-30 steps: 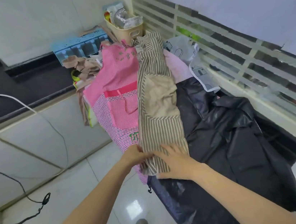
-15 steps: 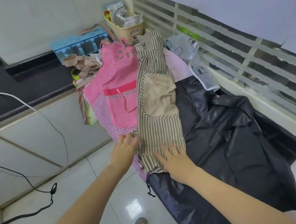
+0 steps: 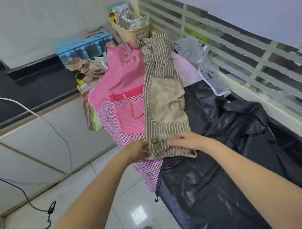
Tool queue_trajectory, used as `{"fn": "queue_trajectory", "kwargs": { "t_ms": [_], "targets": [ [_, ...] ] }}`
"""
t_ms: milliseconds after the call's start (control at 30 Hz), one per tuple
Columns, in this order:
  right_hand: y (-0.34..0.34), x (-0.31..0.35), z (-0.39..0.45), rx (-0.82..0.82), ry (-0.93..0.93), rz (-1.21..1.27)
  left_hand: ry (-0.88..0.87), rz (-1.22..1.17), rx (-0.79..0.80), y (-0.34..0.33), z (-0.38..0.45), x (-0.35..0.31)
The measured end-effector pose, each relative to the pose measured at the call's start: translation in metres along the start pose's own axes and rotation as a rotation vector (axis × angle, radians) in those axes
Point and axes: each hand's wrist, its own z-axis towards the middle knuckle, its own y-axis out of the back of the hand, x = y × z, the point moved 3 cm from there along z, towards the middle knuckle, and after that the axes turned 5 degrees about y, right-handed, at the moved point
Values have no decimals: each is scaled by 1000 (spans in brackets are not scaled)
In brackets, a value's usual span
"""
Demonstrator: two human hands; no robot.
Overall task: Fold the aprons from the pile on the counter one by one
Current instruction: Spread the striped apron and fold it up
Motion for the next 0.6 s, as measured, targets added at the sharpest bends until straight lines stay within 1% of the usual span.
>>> {"fn": "queue_trajectory", "kwargs": {
  "t_ms": [67,100,133,200,233,300,400,500,533,567,600],
  "targets": [
    [1,-10,-3,204,-56,353,48,-198,24,0,1,4],
    [3,-15,-3,242,-61,503,72,-251,21,1,1,5],
    [6,-20,-1,245,-55,601,91,-277,18,2,2,6],
    [9,-27,0,250,-37,692,119,-232,-5,5,6,8],
    [9,-30,1,261,-33,686,131,-207,-6,6,8,8],
    [8,-35,2,287,-22,586,147,-234,25,8,10,7],
    [11,-41,5,283,-9,357,120,-248,53,12,10,3],
    [13,-41,6,293,-13,298,115,-311,42,13,11,4],
    [14,-41,7,280,-4,291,115,-354,36,15,12,3],
    [17,-41,8,226,14,268,121,-408,21,17,12,2],
    [22,-41,10,135,37,235,134,-471,-12,22,11,0]
  ]
}}
